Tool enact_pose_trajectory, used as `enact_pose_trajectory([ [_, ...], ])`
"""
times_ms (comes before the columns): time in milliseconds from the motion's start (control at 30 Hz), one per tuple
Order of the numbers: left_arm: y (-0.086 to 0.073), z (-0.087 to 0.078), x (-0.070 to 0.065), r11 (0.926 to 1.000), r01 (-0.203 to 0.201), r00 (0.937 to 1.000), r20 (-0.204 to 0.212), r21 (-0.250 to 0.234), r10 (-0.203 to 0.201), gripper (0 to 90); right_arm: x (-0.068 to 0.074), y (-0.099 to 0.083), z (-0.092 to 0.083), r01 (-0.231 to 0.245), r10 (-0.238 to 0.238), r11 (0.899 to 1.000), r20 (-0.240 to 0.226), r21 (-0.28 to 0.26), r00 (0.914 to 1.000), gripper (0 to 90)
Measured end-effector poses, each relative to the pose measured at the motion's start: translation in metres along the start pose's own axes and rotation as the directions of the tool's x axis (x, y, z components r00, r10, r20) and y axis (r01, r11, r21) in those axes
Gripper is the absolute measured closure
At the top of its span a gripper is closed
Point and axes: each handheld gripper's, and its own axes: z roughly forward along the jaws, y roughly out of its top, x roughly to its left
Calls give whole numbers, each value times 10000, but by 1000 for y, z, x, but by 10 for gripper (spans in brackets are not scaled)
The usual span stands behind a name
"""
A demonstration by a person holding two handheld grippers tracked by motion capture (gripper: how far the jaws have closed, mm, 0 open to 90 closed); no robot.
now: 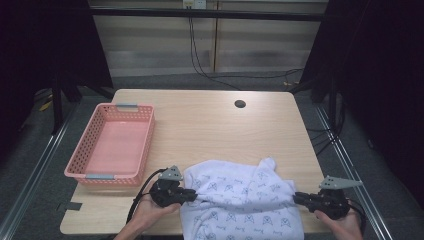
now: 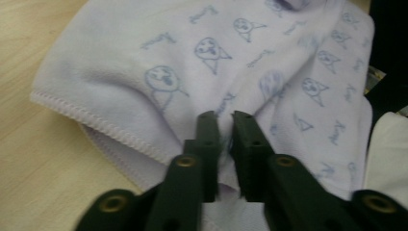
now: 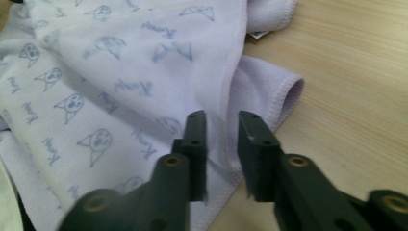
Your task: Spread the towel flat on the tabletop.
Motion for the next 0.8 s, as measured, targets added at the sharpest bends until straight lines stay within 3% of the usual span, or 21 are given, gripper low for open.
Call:
enact_pose_trajectory([
  [33,1,-2,1,9998,105,9999,39,-155,-104,752,0,0,0,0,0,10000,0,0,10000,713],
  [67,2,-3,4,9994,108,9999,-1,-321,-108,713,2,3,-2,-33,34,9993,46,-381,10000,626],
  [100,4,-5,7,9985,229,9997,-102,-491,-234,713,2,3,-2,-33,34,9993,46,-381,10000,626],
  [133,8,-7,15,9951,484,9984,-263,-860,-508,695,3,12,-6,113,-94,9958,211,-909,9997,606],
  [267,17,-2,31,9912,801,9944,-607,-1054,-868,687,1,29,-1,318,-290,9907,234,-1324,9993,594],
  [333,23,8,45,9877,1083,9887,-915,-1127,-1189,649,-3,46,22,415,-386,9940,308,-1015,9988,562],
  [367,23,8,45,9877,1083,9887,-915,-1127,-1189,620,-3,46,22,415,-386,9940,308,-1015,9988,562],
  [400,26,13,51,9875,1180,9816,-1380,-1049,-1320,589,-4,58,39,634,-605,9947,376,-811,9975,552],
  [433,26,13,51,9875,1180,9816,-1380,-1049,-1320,566,-4,58,39,634,-605,9947,376,-811,9975,552],
  [533,27,18,53,9891,1196,9780,-1613,-863,-1324,516,-10,75,69,551,-544,9970,140,-551,9984,548],
  [567,27,18,53,9891,1196,9780,-1613,-863,-1324,507,-10,75,69,551,-544,9970,140,-551,9984,548],
  [600,26,21,55,9911,1156,9746,-1853,-655,-1260,482,-12,79,82,522,-519,9985,176,-188,9985,569],
  [633,26,21,55,9911,1156,9746,-1853,-655,-1260,478,-12,79,82,522,-519,9985,176,-188,9985,569],
  [667,25,22,57,9900,1251,9743,-1802,-651,-1350,475,-12,79,90,585,-585,9983,-29,26,9983,742],
  [700,24,24,57,9886,1348,9712,-1889,-669,-1452,475,-12,79,91,676,-676,9977,-118,21,9976,819],
  [733,24,25,57,9917,1178,9744,-1865,-519,-1255,493,-10,78,88,722,-723,9974,-137,-84,9973,872],
  [800,24,26,57,9923,1143,9751,-1858,-479,-1213,544,-10,78,83,729,-734,9969,-172,-282,9972,881],
])
